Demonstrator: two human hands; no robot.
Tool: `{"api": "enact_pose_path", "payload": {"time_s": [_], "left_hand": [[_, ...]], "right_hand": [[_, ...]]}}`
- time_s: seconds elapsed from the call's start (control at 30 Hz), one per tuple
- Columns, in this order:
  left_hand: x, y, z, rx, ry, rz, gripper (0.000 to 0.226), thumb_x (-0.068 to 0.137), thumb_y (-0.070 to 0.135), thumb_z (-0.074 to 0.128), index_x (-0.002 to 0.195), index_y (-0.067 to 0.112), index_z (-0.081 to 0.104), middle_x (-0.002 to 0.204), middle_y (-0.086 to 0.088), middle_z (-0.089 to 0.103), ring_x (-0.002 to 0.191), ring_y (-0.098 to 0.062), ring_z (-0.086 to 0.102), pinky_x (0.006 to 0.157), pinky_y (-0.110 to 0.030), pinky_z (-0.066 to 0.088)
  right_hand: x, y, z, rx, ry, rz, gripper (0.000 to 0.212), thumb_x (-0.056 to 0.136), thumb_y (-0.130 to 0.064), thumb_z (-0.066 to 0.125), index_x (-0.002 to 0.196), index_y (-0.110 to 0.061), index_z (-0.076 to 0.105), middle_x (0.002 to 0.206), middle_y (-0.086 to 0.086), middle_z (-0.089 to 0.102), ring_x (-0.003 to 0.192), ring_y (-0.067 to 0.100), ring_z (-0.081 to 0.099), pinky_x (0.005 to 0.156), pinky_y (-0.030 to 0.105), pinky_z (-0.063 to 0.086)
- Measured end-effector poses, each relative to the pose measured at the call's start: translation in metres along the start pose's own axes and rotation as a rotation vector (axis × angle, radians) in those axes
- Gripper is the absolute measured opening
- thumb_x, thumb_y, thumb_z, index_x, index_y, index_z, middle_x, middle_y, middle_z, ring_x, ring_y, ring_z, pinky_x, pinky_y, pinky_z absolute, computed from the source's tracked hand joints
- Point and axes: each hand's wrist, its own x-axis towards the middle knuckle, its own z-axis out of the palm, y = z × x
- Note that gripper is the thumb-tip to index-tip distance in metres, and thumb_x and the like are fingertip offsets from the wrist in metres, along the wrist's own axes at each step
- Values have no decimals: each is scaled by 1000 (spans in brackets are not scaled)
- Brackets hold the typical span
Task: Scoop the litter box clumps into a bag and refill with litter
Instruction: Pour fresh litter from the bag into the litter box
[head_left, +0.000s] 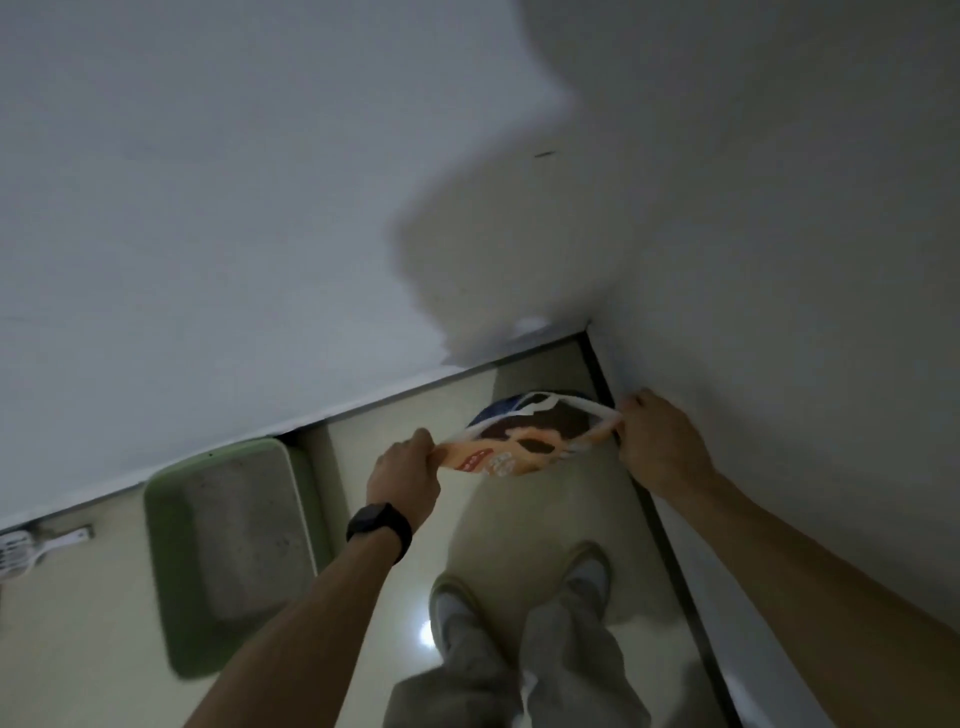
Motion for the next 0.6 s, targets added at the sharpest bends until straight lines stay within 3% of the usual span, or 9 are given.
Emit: {"api": "enact_pose_path", "payload": {"time_s": [0.1, 0.2, 0.27, 0.3, 0.37, 0.43, 0.47, 0.53, 0.6], "left_hand": [[-45, 0, -13, 57, -21, -114, 17, 102, 31, 39, 87, 23, 42, 84, -1, 62, 71, -22, 55, 67, -36, 46], [-86, -1, -62, 207, -113, -190, 2, 97, 20, 44, 97, 22, 44, 102, -4, 63, 87, -22, 54, 83, -36, 42], [-117, -3, -100, 295, -137, -164, 37, 92, 25, 56, 126, 20, 43, 136, -7, 51, 123, -26, 46, 106, -42, 36], [-135, 1, -120, 318, -138, -77, 64, 90, 35, 61, 143, 22, 30, 154, -7, 30, 141, -28, 28, 116, -47, 23], [-171, 22, -161, 370, -138, 171, 103, 84, 57, 62, 154, 28, -7, 161, -2, -16, 148, -27, -12, 119, -53, -4], [-208, 47, -192, 439, -143, 411, 111, 80, 68, 57, 151, 29, -19, 157, 1, -27, 145, -24, -23, 116, -55, -14], [-227, 59, -204, 453, -157, 502, 107, 81, 68, 55, 153, 28, -13, 160, 1, -19, 147, -22, -18, 116, -54, -13], [-259, 78, -223, 403, -203, 617, 77, 91, 59, 49, 153, 25, 20, 160, -1, 23, 149, -22, 12, 119, -51, 3], [-291, 89, -242, 379, -195, 683, 34, 99, 39, 48, 127, 23, 57, 125, -4, 63, 122, -26, 54, 108, -45, 33]], "right_hand": [[-53, -23, -14, 56, -93, -99, 26, 92, -5, 48, 116, -4, 59, 116, 16, 57, 103, 31, 56, 81, 35, 45], [-93, -58, -47, 70, -93, -232, 19, 86, -5, 58, 103, -2, 63, 108, 18, 61, 94, 34, 59, 75, 39, 48], [-122, -88, -77, 28, -148, -343, 20, 89, -14, 58, 108, -7, 61, 113, 11, 57, 99, 30, 58, 78, 37, 48], [-138, -103, -93, -9, -183, -382, 23, 90, -17, 58, 112, -9, 60, 117, 8, 55, 104, 27, 57, 81, 37, 48], [-168, -128, -129, -50, -139, -455, 26, 87, -16, 65, 111, -9, 64, 115, 9, 58, 104, 27, 60, 81, 36, 51], [-202, -149, -164, -57, -107, -508, 22, 74, -11, 77, 94, -6, 70, 99, 11, 66, 86, 29, 67, 71, 34, 54], [-221, -157, -177, -50, -70, -548, 22, 66, -9, 82, 84, -7, 71, 89, 11, 68, 75, 28, 68, 63, 31, 54], [-262, -170, -201, -65, 22, -568, 20, 58, -11, 83, 74, -11, 70, 78, 6, 67, 62, 22, 65, 52, 24, 50], [-309, -186, -224, -48, 135, -539, 5, 66, -13, 69, 71, -13, 67, 72, 3, 63, 55, 18, 60, 48, 18, 41]]}}
